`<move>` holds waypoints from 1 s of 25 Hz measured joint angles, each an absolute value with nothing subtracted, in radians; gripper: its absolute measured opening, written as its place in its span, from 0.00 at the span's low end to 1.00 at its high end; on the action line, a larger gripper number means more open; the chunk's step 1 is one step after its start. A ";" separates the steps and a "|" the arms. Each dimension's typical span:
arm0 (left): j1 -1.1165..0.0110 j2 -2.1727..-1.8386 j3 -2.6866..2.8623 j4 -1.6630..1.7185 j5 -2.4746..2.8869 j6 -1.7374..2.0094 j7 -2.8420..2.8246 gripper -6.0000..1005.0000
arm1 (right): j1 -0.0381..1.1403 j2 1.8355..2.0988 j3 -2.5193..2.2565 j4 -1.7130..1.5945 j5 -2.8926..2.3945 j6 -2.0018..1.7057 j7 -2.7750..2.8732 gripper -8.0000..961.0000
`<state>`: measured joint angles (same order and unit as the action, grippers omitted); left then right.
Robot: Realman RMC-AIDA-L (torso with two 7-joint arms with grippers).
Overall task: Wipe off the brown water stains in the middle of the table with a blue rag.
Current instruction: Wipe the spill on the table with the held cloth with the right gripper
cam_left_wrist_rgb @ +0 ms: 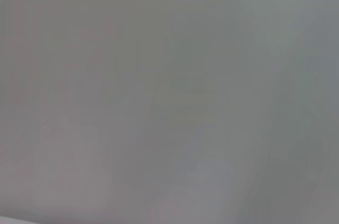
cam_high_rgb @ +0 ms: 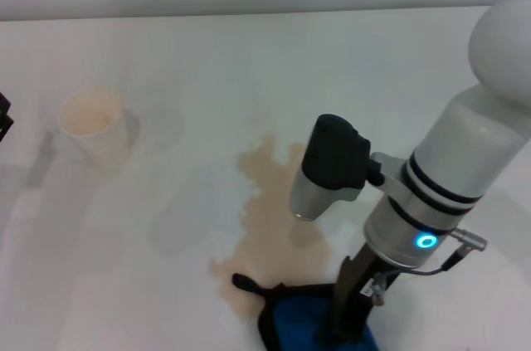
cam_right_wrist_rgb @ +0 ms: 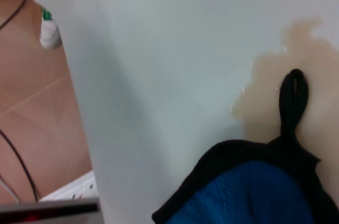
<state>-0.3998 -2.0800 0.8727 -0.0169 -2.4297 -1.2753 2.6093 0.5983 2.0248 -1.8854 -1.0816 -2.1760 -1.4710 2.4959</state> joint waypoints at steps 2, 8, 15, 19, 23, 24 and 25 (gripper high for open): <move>-0.404 -2.080 0.873 -0.017 -2.430 -1.276 2.609 0.88 | 0.599 2.025 -1.903 -1.081 -2.160 -1.438 2.494 0.13; -0.409 -2.080 0.873 -0.017 -2.430 -1.272 2.609 0.88 | 0.599 2.026 -1.922 -1.079 -2.150 -1.364 2.494 0.12; -0.410 -2.080 0.872 -0.017 -2.430 -1.272 2.609 0.88 | 0.618 2.019 -1.895 -1.032 -2.161 -1.283 2.494 0.10; -0.412 -2.080 0.872 -0.017 -2.430 -1.273 2.609 0.88 | 0.633 2.018 -1.853 -0.973 -2.161 -1.258 2.494 0.09; -0.414 -2.080 0.872 -0.017 -2.430 -1.276 2.595 0.88 | 0.635 2.015 -1.791 -0.939 -2.161 -1.245 2.494 0.09; -0.415 -2.080 0.873 -0.017 -2.430 -1.276 2.589 0.88 | 0.633 2.014 -1.777 -0.936 -2.162 -1.244 2.494 0.09; -0.415 -2.080 0.873 -0.017 -2.430 -1.276 2.585 0.88 | 0.631 2.014 -1.765 -0.934 -2.164 -1.244 2.494 0.09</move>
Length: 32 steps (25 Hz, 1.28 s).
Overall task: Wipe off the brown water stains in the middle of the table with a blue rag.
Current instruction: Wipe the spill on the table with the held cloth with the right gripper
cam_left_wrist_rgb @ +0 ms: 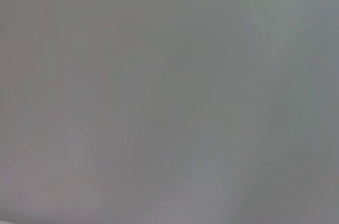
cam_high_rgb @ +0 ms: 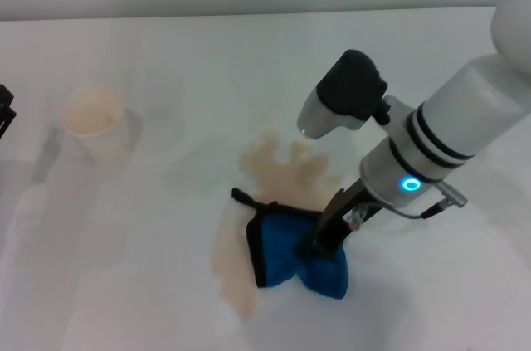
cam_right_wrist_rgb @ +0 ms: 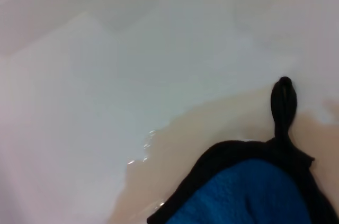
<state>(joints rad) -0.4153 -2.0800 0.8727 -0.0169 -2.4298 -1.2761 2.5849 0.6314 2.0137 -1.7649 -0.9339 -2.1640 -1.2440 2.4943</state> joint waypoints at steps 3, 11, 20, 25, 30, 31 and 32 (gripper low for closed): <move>-0.416 -2.080 0.872 -0.017 -2.430 -1.276 2.583 0.88 | 0.629 2.011 -1.735 -0.934 -2.195 -1.239 2.494 0.08; -0.418 -2.080 0.873 -0.010 -2.430 -1.277 2.565 0.88 | 0.618 2.011 -1.682 -0.917 -2.262 -1.119 2.494 0.08; -0.417 -2.080 0.873 -0.006 -2.430 -1.277 2.559 0.88 | 0.596 2.013 -1.639 -0.909 -2.339 -1.001 2.495 0.08; -0.417 -2.080 0.873 -0.006 -2.430 -1.274 2.559 0.88 | 0.589 2.018 -1.628 -0.886 -2.341 -0.938 2.497 0.08; -0.418 -2.080 0.873 -0.003 -2.430 -1.270 2.559 0.88 | 0.587 2.023 -1.648 -0.873 -2.289 -0.885 2.498 0.08; -0.418 -2.080 0.873 -0.002 -2.430 -1.270 2.559 0.88 | 0.587 2.023 -1.659 -0.872 -2.273 -0.879 2.498 0.08; -0.418 -2.080 0.873 0.001 -2.430 -1.269 2.559 0.88 | 0.589 2.023 -1.680 -0.871 -2.243 -0.870 2.498 0.08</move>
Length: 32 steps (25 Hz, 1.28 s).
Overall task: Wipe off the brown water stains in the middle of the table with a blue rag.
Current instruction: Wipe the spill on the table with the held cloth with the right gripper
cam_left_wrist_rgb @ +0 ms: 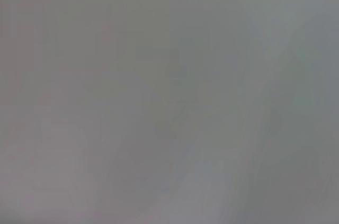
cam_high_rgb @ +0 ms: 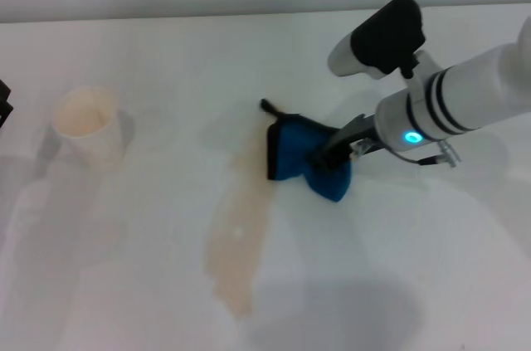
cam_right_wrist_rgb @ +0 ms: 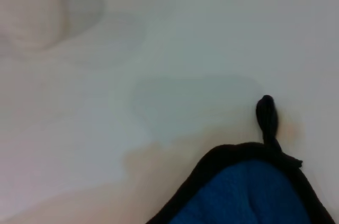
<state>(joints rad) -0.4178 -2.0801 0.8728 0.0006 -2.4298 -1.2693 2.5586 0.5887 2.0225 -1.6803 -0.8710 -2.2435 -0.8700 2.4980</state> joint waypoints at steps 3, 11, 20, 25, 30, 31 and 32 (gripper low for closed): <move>-0.417 -2.080 0.873 0.003 -2.430 -1.268 2.559 0.88 | 0.594 2.023 -1.710 -0.875 -2.223 -0.866 2.498 0.08; -0.412 -2.080 0.873 0.003 -2.431 -1.268 2.559 0.88 | 0.595 2.024 -1.766 -0.918 -2.184 -0.889 2.496 0.08; -0.416 -2.080 0.873 0.003 -2.431 -1.264 2.559 0.88 | 0.617 2.023 -1.838 -0.954 -2.176 -0.985 2.495 0.08; -0.417 -2.080 0.873 0.003 -2.431 -1.263 2.559 0.88 | 0.622 2.021 -1.886 -0.991 -2.165 -1.074 2.493 0.08; -0.417 -2.080 0.870 0.004 -2.433 -1.261 2.559 0.88 | 0.625 2.022 -1.912 -1.021 -2.135 -1.190 2.492 0.08; -0.418 -2.080 0.870 0.005 -2.434 -1.261 2.559 0.88 | 0.627 2.022 -1.914 -1.023 -2.130 -1.215 2.492 0.08; -0.418 -2.080 0.870 0.005 -2.434 -1.261 2.559 0.88 | 0.630 2.022 -1.915 -1.023 -2.127 -1.244 2.492 0.08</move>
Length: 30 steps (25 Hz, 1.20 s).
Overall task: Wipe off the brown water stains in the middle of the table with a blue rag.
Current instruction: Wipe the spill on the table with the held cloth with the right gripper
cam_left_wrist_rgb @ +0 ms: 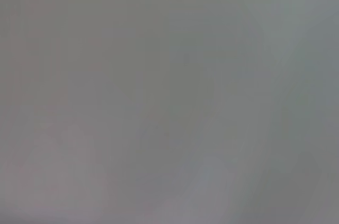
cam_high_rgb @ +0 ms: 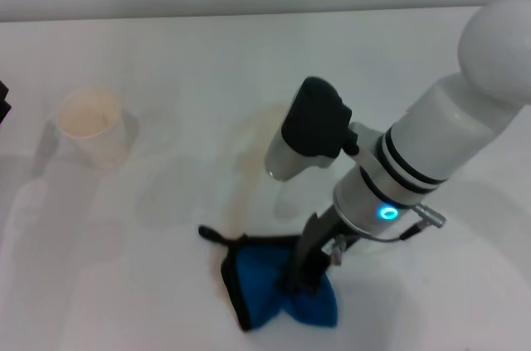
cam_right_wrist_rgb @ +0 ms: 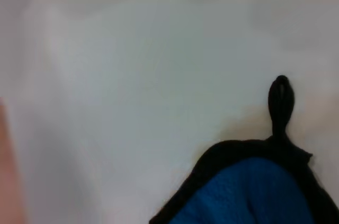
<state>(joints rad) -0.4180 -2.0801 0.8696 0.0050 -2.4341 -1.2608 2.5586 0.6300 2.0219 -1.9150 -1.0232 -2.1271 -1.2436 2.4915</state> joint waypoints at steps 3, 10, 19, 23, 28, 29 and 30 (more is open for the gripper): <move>-0.421 -2.080 0.868 0.006 -2.435 -1.261 2.559 0.88 | 0.636 2.024 -1.919 -1.023 -2.117 -1.313 2.489 0.08; -0.430 -2.080 0.868 0.006 -2.435 -1.259 2.559 0.88 | 0.644 2.027 -1.971 -1.022 -2.064 -1.343 2.466 0.08; -0.433 -2.080 0.872 0.006 -2.434 -1.259 2.559 0.88 | 0.651 2.028 -2.041 -1.026 -2.018 -1.213 2.466 0.08; -0.433 -2.080 0.873 0.006 -2.432 -1.259 2.559 0.88 | 0.653 2.028 -2.047 -1.028 -2.017 -1.159 2.465 0.08; -0.432 -2.080 0.873 0.006 -2.431 -1.259 2.559 0.88 | 0.657 2.027 -2.042 -1.007 -2.019 -1.076 2.465 0.08; -0.431 -2.080 0.873 0.006 -2.431 -1.259 2.559 0.88 | 0.661 2.026 -2.035 -0.995 -2.019 -1.061 2.465 0.08; -0.431 -2.080 0.873 0.006 -2.431 -1.259 2.559 0.88 | 0.665 2.025 -2.028 -0.984 -2.019 -1.049 2.466 0.08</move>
